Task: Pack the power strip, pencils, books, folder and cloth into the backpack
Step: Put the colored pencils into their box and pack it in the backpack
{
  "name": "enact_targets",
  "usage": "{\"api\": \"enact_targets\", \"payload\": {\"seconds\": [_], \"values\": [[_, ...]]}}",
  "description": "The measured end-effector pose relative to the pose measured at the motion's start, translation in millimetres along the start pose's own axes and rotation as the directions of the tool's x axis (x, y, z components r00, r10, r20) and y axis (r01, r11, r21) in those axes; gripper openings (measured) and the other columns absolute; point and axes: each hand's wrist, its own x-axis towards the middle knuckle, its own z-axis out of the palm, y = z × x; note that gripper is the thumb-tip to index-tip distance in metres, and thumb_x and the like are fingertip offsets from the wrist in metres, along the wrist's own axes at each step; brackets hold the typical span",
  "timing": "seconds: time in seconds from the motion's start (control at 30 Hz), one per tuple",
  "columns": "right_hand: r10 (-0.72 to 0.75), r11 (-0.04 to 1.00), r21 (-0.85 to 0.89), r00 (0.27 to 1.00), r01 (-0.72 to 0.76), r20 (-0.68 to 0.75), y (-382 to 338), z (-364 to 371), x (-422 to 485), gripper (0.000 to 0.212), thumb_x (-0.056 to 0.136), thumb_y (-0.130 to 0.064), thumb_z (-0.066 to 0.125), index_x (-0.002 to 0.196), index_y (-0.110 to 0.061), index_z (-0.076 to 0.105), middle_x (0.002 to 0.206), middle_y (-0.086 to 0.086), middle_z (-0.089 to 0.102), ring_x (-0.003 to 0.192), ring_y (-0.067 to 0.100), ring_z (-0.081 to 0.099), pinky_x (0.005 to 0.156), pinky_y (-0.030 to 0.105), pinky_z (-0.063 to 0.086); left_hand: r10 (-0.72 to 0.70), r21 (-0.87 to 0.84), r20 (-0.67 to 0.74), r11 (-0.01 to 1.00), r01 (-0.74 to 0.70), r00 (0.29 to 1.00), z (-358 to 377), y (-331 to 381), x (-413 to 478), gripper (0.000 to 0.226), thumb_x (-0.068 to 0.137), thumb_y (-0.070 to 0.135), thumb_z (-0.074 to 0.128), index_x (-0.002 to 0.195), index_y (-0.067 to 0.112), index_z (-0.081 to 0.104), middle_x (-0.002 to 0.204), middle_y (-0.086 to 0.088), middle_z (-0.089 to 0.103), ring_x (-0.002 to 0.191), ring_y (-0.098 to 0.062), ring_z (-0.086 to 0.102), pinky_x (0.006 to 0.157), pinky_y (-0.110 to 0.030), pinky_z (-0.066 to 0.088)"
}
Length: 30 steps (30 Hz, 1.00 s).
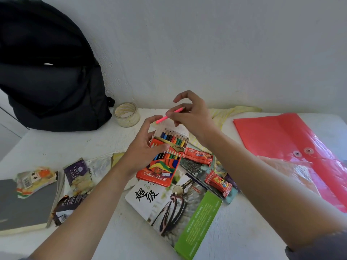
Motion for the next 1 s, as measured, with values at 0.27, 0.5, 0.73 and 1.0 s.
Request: {"api": "enact_targets", "payload": {"seconds": [0.27,0.5,0.73,1.0], "values": [[0.095,0.992,0.089,0.995,-0.095,0.001,1.8,1.1,1.6,0.038,0.079,0.004,0.074,0.11,-0.007,0.054,0.089,0.029,0.071,0.062,0.025,0.055,0.067,0.037,0.051,-0.025,-0.013,-0.015,1.0,0.025,1.0,-0.3,2.3,0.7,0.061,0.095,0.009,0.07,0.136,0.046,0.045,0.109,0.001,0.076,0.09,-0.027,0.078,0.07,-0.038,0.063],[0.053,0.98,-0.192,0.998,-0.046,0.035,8.3,7.6,-2.3,0.055,0.07,-0.009,0.088,0.112,-0.019,0.052,0.086,0.004,0.074,0.069,0.015,0.07,0.063,0.032,0.06,-0.013,-0.016,-0.025,1.0,0.013,1.0,4.9,3.6,1.9,0.059,0.094,0.011,0.071,0.135,0.045,0.045,0.109,0.001,0.076,0.088,-0.026,0.078,0.069,-0.036,0.063],[-0.133,0.91,-0.392,0.991,0.134,0.03,13.5,12.1,-11.3,0.028,0.071,-0.029,0.09,0.092,-0.018,0.075,0.083,-0.011,0.066,0.07,-0.004,0.055,0.059,0.006,0.038,-0.004,-0.033,-0.08,0.999,0.001,0.997,6.4,5.2,3.5,0.061,0.092,0.009,0.072,0.136,0.042,0.046,0.111,-0.001,0.075,0.087,-0.026,0.078,0.066,-0.031,0.062],[0.048,0.948,-0.313,0.997,-0.064,-0.057,22.9,-23.2,-9.0,0.009,0.089,-0.011,0.07,0.084,-0.019,0.072,0.081,0.001,0.069,0.06,0.013,0.059,0.061,0.031,0.052,-0.039,-0.014,-0.086,0.999,0.038,0.996,3.0,-2.8,2.1,0.06,0.094,0.008,0.071,0.131,0.048,0.047,0.104,0.003,0.077,0.087,-0.025,0.078,0.064,-0.032,0.062]]}}
